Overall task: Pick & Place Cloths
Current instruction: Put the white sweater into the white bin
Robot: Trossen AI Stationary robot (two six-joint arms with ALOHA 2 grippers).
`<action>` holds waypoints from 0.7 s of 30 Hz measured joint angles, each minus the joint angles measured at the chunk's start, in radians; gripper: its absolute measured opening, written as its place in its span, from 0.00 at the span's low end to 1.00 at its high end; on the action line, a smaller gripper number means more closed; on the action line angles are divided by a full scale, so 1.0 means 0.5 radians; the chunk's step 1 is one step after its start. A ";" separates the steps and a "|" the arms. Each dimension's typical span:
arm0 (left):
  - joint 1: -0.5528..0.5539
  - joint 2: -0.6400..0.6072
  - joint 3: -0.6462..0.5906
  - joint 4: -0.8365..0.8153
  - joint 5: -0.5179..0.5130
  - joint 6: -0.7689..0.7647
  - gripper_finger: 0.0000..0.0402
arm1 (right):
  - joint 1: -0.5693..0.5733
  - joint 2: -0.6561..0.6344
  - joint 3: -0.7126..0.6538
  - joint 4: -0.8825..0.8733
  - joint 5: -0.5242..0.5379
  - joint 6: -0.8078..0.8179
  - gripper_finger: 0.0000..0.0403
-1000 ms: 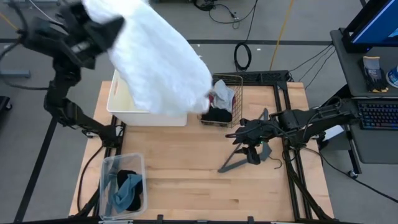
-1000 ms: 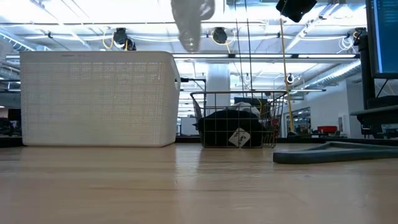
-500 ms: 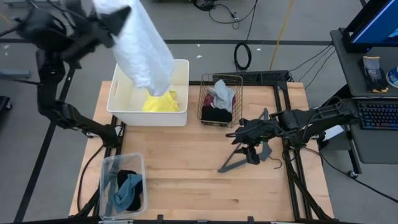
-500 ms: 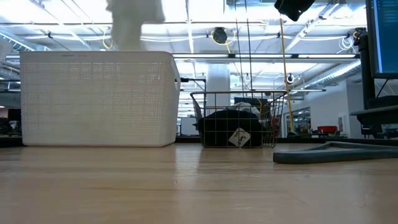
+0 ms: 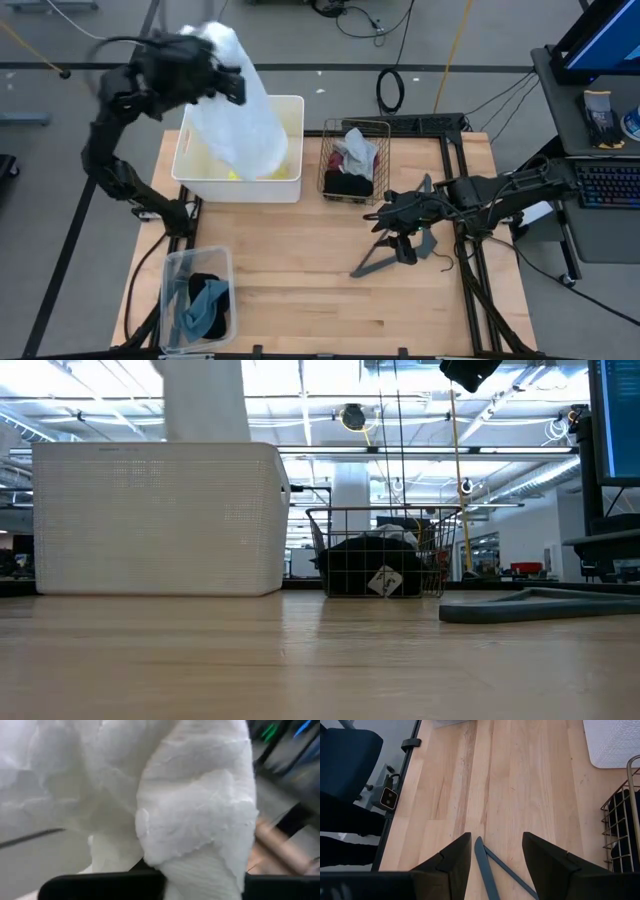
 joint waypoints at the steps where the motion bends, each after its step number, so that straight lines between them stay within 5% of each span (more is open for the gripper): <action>1: 0.000 0.033 0.000 -0.086 -0.037 -0.012 0.06 | 0.000 0.000 0.000 0.000 0.000 0.000 0.42; 11: 0.052 0.443 -0.005 -0.701 -0.100 -0.067 0.06 | 0.000 0.000 0.000 0.000 0.000 0.002 0.42; 21: 0.139 0.647 -0.362 -0.688 0.274 -0.087 0.06 | 0.000 0.000 0.000 -0.001 0.000 0.002 0.42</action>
